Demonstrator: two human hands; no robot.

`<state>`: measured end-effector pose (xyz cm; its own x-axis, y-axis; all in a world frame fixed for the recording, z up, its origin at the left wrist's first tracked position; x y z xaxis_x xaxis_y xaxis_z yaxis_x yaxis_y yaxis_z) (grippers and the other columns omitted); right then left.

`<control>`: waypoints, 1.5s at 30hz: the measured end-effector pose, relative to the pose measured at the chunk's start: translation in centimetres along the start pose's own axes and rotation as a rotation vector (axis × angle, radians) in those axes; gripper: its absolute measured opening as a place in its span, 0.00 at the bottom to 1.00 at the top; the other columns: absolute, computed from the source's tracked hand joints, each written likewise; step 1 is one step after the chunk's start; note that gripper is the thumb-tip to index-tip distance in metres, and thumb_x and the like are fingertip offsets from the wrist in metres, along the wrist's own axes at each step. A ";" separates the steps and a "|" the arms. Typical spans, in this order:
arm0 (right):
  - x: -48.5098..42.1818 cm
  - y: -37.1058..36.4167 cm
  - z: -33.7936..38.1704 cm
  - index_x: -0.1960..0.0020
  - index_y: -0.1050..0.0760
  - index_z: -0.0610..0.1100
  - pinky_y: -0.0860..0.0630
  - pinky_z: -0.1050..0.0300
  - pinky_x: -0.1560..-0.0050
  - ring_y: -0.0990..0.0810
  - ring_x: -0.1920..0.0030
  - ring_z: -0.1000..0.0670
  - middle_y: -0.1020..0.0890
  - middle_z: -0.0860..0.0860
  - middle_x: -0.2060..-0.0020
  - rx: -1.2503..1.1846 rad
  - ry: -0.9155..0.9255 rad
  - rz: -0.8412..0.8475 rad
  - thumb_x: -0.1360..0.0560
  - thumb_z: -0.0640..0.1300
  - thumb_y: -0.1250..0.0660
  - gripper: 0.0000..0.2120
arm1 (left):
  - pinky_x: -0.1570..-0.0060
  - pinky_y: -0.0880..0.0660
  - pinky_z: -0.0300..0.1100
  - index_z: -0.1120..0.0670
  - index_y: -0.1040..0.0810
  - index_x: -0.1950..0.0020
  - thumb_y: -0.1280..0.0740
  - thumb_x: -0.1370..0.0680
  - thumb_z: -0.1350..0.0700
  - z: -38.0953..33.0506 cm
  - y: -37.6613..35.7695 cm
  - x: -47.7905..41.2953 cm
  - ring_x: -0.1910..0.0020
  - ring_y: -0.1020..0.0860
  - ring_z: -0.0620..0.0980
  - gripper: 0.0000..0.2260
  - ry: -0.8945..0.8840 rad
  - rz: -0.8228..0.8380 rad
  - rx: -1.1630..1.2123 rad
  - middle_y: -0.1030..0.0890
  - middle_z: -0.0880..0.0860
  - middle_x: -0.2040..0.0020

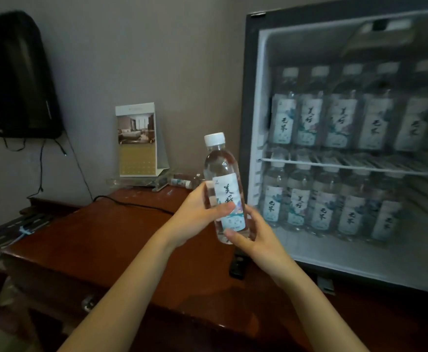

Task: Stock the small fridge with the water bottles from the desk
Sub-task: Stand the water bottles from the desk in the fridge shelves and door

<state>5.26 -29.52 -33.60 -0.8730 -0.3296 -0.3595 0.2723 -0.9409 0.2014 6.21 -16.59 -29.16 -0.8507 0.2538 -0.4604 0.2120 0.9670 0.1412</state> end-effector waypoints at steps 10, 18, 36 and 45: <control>4.6 10.0 4.3 0.45 0.31 0.60 0.22 0.64 0.51 0.20 0.52 0.62 0.18 0.59 0.52 0.219 0.092 -0.324 0.31 0.48 0.26 0.20 | 0.57 0.23 0.35 0.47 0.27 0.39 0.30 0.29 0.52 -3.3 -11.1 -3.5 0.48 0.19 0.46 0.19 -0.074 0.078 0.139 0.17 0.47 0.47; 6.4 14.9 5.2 0.43 0.29 0.56 0.26 0.73 0.59 0.22 0.57 0.68 0.19 0.60 0.57 0.374 0.071 -0.496 0.33 0.49 0.26 0.21 | 0.58 0.22 0.35 0.46 0.27 0.40 0.31 0.30 0.50 -3.9 -16.6 -5.6 0.49 0.18 0.47 0.18 -0.102 0.108 0.231 0.17 0.47 0.48; 8.2 22.7 5.0 0.39 0.28 0.52 0.21 0.56 0.50 0.18 0.52 0.58 0.17 0.55 0.52 0.318 0.088 -0.665 0.34 0.39 0.28 0.25 | 0.55 0.21 0.42 0.35 0.33 0.38 0.28 0.34 0.48 -3.8 -24.6 -8.8 0.49 0.19 0.43 0.27 -0.073 0.324 0.078 0.18 0.40 0.47; 4.7 25.3 8.7 0.32 0.31 0.44 0.24 0.67 0.50 0.19 0.49 0.58 0.18 0.53 0.49 0.315 0.222 -0.651 0.32 0.36 0.29 0.29 | 0.44 0.24 0.39 0.47 0.38 0.31 0.30 0.27 0.59 -7.6 -24.9 -12.9 0.47 0.21 0.38 0.29 -0.162 0.229 0.035 0.21 0.43 0.45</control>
<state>4.51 -54.22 -22.28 -0.7068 0.2462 -0.6632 -0.4286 -0.8948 0.1246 8.28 -44.10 -20.10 -0.6913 0.4630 -0.5548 0.4084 0.8837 0.2285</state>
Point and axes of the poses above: each hand's wrist, its own x-axis away from the middle knuckle, its own y-axis out of the back of the hand, z = x × y, the point moved 6 cm from there along -x, towards the middle knuckle
